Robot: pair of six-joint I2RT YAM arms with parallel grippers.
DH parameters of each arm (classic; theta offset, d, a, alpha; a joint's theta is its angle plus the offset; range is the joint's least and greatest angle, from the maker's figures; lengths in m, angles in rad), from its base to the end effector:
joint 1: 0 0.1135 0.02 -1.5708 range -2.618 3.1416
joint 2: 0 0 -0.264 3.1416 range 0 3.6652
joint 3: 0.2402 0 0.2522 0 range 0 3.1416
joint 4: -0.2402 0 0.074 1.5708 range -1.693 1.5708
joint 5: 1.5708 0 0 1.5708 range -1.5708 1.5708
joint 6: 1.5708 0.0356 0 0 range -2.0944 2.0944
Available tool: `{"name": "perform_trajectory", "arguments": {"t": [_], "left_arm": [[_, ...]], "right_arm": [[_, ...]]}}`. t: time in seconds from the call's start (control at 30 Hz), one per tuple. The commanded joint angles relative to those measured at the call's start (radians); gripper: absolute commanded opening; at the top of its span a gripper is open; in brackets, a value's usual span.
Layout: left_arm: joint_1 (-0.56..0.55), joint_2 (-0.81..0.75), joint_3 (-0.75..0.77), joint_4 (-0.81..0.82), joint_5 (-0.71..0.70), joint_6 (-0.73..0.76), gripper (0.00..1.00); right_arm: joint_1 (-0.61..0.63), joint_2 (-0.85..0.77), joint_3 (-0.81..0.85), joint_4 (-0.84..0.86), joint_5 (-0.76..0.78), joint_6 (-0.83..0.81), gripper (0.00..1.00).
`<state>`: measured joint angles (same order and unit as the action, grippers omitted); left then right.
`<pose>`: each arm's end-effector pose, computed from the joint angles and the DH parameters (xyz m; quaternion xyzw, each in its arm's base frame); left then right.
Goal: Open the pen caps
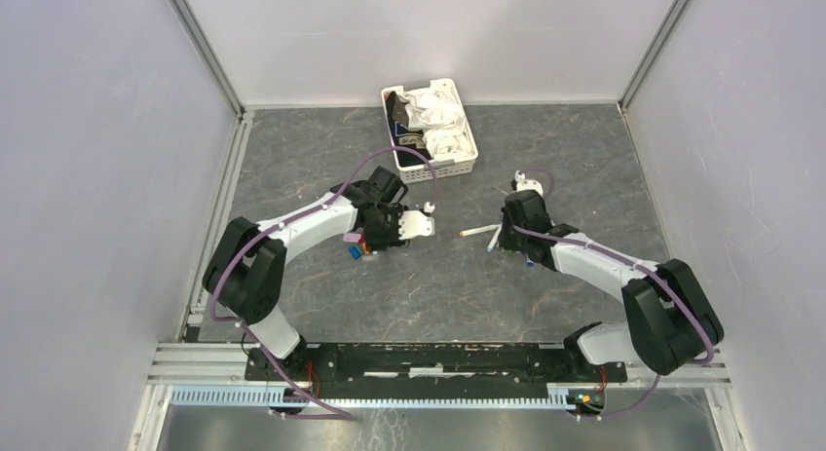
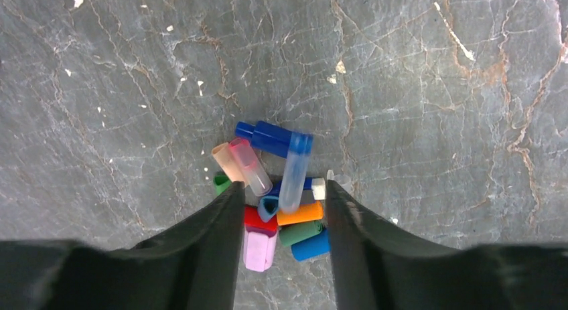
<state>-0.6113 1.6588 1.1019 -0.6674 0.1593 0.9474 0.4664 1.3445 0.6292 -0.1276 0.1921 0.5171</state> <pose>0.2587 -0.1882 0.1953 0.6999 0.6889 -0.0485 0.1825 0.2331 0.1097 0.1741 0.0577 0.9290 0.0883 0.3547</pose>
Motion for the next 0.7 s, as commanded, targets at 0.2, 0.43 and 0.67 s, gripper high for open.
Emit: {"name": "perform_trajectory", "arguments": {"t": [0.2,0.43,0.67], "left_arm": [[0.015,-0.05,0.015,0.057,0.06,-0.116,1.0],[0.021,-0.114,0.19,-0.087,0.05,-0.151,1.0],[0.046,-0.182,0.352,-0.135,0.023,-0.245,1.0]], "right_arm": [[0.051,0.068,0.084,0.013,0.16,0.058,0.16],[0.051,0.098,0.091,0.009,0.184,0.019,0.23],[0.05,0.159,0.151,-0.023,0.169,-0.028,0.31]]}}
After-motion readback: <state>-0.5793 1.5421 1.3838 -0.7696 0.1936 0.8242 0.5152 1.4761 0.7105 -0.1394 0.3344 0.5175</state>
